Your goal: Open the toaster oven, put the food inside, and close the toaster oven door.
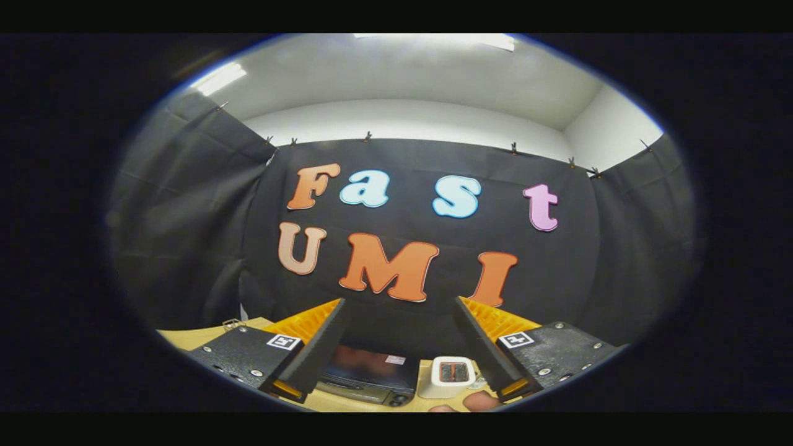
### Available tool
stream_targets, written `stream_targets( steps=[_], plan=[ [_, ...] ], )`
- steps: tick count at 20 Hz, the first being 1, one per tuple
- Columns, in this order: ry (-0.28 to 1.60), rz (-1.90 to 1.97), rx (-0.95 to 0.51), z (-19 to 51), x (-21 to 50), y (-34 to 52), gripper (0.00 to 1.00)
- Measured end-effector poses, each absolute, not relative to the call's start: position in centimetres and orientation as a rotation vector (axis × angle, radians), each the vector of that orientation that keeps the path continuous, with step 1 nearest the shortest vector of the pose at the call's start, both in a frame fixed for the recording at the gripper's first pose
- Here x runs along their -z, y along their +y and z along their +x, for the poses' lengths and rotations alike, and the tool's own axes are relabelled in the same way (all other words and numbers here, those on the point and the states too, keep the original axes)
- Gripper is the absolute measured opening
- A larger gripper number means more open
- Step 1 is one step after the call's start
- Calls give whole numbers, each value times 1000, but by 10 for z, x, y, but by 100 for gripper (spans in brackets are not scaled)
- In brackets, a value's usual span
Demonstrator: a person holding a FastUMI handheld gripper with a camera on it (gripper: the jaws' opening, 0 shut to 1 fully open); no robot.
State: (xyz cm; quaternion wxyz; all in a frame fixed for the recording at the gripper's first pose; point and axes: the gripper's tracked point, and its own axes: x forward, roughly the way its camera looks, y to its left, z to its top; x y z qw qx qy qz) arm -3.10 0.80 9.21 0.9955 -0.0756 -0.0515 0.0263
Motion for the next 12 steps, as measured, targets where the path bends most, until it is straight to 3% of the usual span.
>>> stream_targets(
  steps=[12],
  plan=[
    [-146,-145,-27,-39,-106,2,100]
  ],
)
